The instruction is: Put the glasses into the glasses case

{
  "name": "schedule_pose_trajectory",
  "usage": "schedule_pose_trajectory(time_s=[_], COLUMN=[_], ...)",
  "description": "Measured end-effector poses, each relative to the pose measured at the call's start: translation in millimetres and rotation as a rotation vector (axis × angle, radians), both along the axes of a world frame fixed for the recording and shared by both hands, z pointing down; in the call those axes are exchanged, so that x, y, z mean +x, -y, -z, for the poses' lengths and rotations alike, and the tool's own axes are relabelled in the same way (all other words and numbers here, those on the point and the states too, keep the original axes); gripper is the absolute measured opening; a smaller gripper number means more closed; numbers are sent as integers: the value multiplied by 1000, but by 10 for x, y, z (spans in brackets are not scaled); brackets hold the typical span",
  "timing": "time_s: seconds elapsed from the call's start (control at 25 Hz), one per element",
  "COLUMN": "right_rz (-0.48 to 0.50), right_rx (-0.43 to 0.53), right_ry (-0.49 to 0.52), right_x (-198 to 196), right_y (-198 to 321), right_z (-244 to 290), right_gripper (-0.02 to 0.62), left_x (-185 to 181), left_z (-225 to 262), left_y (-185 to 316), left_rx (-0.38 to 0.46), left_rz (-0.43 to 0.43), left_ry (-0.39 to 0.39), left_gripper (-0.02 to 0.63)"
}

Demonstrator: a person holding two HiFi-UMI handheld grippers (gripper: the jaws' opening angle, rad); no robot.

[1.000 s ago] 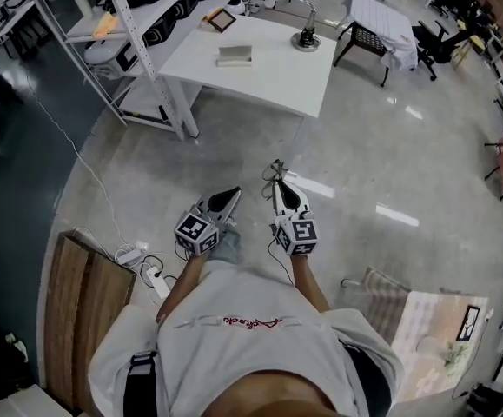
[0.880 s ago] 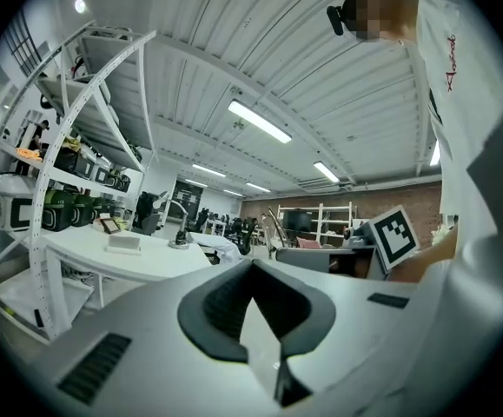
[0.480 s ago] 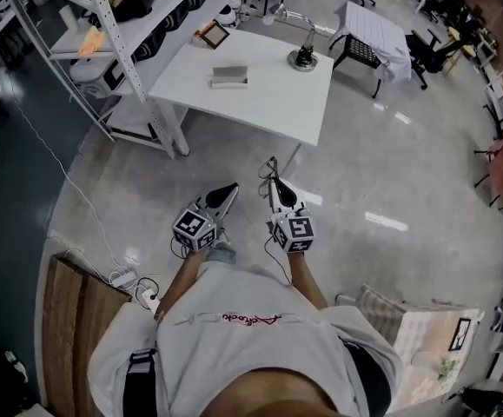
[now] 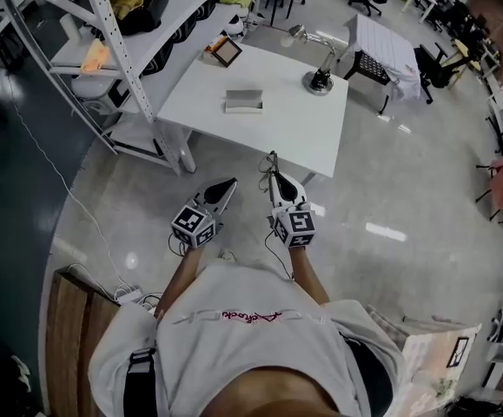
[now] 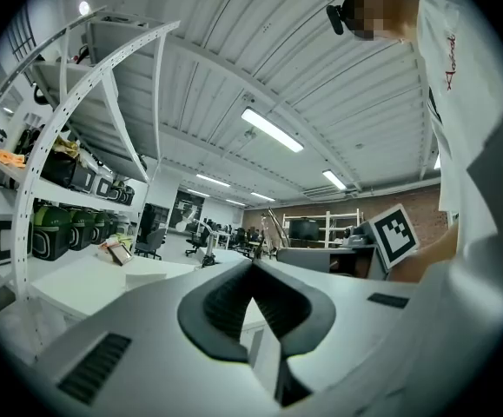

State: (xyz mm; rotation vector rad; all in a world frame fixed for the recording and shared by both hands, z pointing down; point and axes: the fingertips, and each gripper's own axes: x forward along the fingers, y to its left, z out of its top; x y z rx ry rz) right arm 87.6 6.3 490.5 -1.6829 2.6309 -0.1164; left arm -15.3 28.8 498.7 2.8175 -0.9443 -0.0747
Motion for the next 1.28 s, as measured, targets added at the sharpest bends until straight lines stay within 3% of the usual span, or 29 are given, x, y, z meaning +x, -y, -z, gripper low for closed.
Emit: schedule_pose_trajectory(time_s=[0.36,0.92,1.28], right_rz=[-1,-16,-2], right_rx=[-24,-94,-110], right_ry=[-14,-21,-13], right_x=[-298,-226,-199], right_y=[470,578,999], right_z=[-121,-415,-533], right_gripper=[35,35,35], left_x=[-299,-222,-197], left_z=[-92,-379,-442], left_y=[508,611,1027], left_rx=[-23,-88,-95], left_rz=[-13,-39,-23], left_ry=[0,3,6], left_gripper=[20,20,20])
